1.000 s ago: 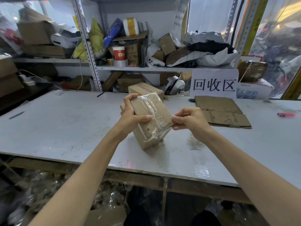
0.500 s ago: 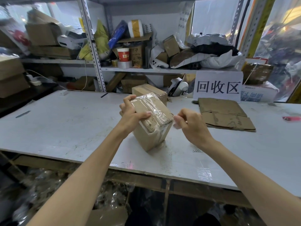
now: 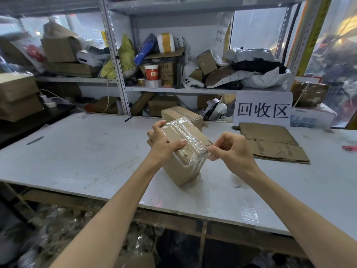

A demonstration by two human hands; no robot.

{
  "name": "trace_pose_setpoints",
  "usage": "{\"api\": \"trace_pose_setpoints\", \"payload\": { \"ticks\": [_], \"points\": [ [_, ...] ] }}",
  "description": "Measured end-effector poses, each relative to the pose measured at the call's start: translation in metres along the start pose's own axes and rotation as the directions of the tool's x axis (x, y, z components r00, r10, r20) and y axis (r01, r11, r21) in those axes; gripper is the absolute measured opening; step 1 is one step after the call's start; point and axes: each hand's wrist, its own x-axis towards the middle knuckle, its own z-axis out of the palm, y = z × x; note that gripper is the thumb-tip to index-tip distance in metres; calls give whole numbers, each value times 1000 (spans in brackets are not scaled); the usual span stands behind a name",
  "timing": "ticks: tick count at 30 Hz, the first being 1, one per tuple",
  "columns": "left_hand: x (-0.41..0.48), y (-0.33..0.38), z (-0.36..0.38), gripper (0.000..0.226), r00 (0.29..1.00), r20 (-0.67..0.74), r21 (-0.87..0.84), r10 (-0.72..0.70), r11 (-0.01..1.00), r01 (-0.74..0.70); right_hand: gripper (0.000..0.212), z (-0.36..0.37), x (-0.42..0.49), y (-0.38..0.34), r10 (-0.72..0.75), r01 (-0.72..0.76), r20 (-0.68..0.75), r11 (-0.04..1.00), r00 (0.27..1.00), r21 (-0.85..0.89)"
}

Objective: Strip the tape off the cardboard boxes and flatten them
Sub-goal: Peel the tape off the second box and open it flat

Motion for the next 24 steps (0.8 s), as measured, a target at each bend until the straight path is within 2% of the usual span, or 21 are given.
{"api": "trace_pose_setpoints", "payload": {
  "ticks": [2,5,7,8,10,12,14,16,20,24],
  "points": [
    [-2,0,1,73,1000,15,13,9,1000,-9,19,-2,2,-3,-14,10,-39,994,999,-111],
    [-4,1,3,74,1000,21,18,11,1000,-12,56,-1,8,-10,-137,76,-108,895,985,-438],
    [-5,2,6,74,1000,12,13,16,1000,-16,45,7,11,-17,-191,113,-67,791,979,-602],
    [-6,1,8,74,1000,5,10,24,1000,-24,35,13,10,-19,-161,110,-24,773,987,-624],
    [-7,1,11,74,999,-8,14,44,999,-44,27,24,7,-22,-83,75,16,779,996,-622],
    [-7,0,13,73,998,-9,18,63,998,-62,22,30,5,-24,-59,21,-43,799,997,-601],
    [-7,-1,14,73,997,-2,21,76,997,-76,15,29,7,-27,17,-61,-91,855,996,-516],
    [-7,-2,14,74,996,9,16,87,996,-88,11,26,11,-27,127,-149,-81,902,989,-405],
    [-6,-4,12,75,994,36,17,103,994,-104,27,20,17,-23,244,-243,-33,927,969,-285],
    [-8,-4,6,76,993,53,31,107,994,-109,26,13,19,-20,303,-291,80,948,950,-129]
  ]
}}
